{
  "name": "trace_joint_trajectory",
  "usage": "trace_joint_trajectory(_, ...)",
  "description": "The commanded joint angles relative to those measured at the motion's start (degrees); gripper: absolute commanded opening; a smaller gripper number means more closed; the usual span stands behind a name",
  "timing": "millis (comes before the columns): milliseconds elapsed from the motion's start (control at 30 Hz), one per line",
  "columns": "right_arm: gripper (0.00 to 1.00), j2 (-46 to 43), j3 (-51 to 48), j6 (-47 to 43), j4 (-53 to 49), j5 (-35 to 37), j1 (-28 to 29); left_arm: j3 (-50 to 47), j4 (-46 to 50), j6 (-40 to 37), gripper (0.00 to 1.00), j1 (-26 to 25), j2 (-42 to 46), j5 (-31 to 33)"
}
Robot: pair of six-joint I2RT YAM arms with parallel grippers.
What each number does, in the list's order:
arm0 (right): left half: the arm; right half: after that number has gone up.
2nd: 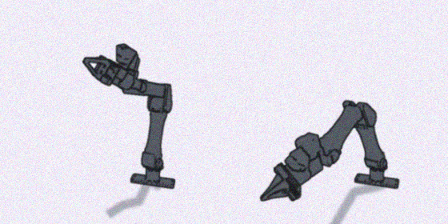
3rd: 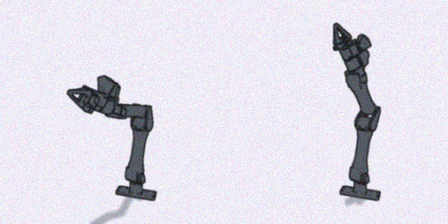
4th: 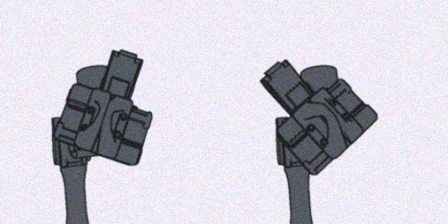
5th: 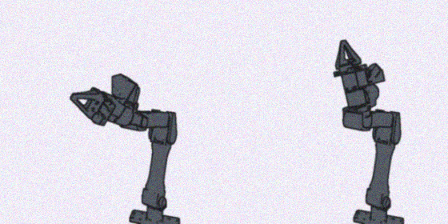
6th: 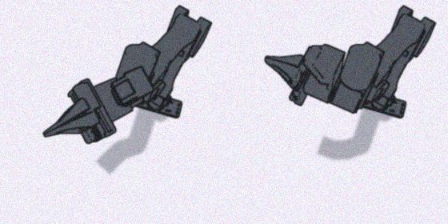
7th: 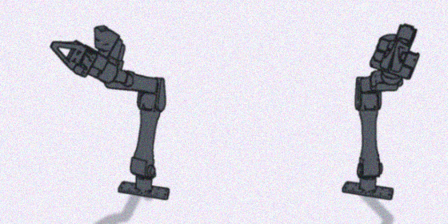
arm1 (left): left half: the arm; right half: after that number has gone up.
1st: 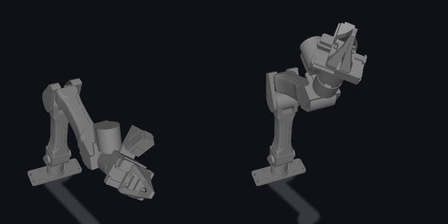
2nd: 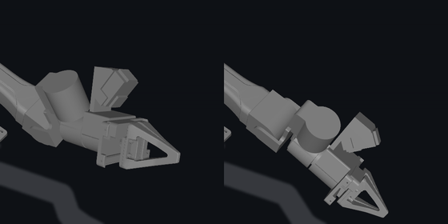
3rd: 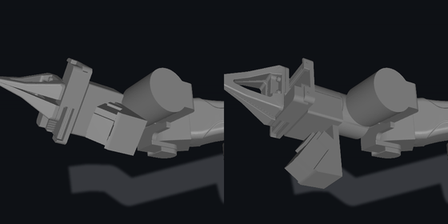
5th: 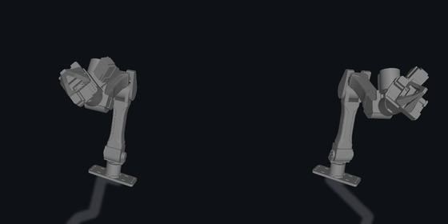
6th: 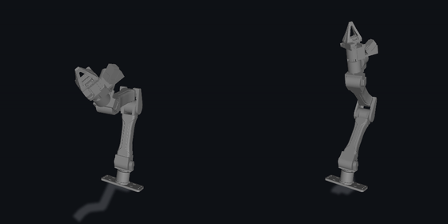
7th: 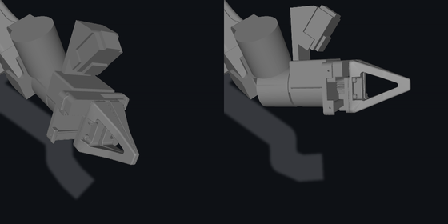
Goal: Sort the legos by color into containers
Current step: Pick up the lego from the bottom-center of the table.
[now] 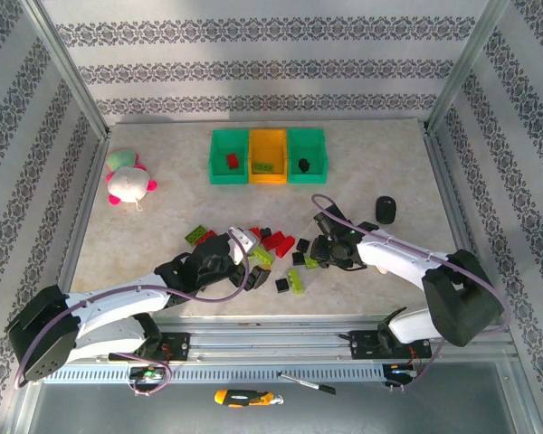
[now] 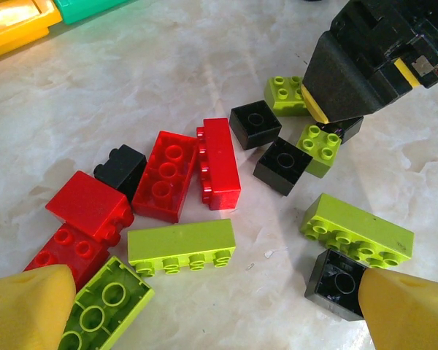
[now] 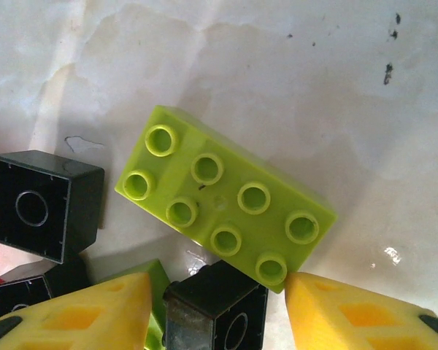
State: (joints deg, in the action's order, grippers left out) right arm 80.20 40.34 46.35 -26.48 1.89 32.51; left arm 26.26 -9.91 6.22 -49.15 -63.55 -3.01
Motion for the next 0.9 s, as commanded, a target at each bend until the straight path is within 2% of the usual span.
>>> trace_joint_trajectory(0, 0.53, 1.2, -2.6, 1.8, -2.3, -1.9, 0.6, 0.5, -1.9, -0.1, 0.99, -0.7, -0.1, -0.5)
trace_joint_trajectory(167, 0.58, -1.6, -4.3, 3.7, -3.7, -0.8, 0.9, 0.4, -1.8, 0.2, 0.99, -0.8, -0.2, -1.0)
trace_joint_trajectory(367, 0.58, -3.0, -5.6, 3.8, -4.1, 0.8, 0.1, 0.5, -2.4, 0.1, 0.99, -0.8, -0.6, -1.2)
trace_joint_trajectory(600, 0.47, -2.2, -5.2, 3.0, -2.8, 1.0, -0.7, 0.8, -1.8, 0.2, 0.99, -0.8, -0.3, -1.4)
trace_joint_trajectory(733, 0.29, -3.3, -4.2, 2.6, -3.5, 1.1, -0.4, 0.8, -1.4, 0.1, 0.99, -0.8, -0.2, -1.3)
trace_joint_trajectory(867, 0.25, -5.5, -2.7, 2.0, -4.6, 2.1, -0.2, 0.9, -1.8, 0.1, 0.99, -0.8, -0.4, -1.1)
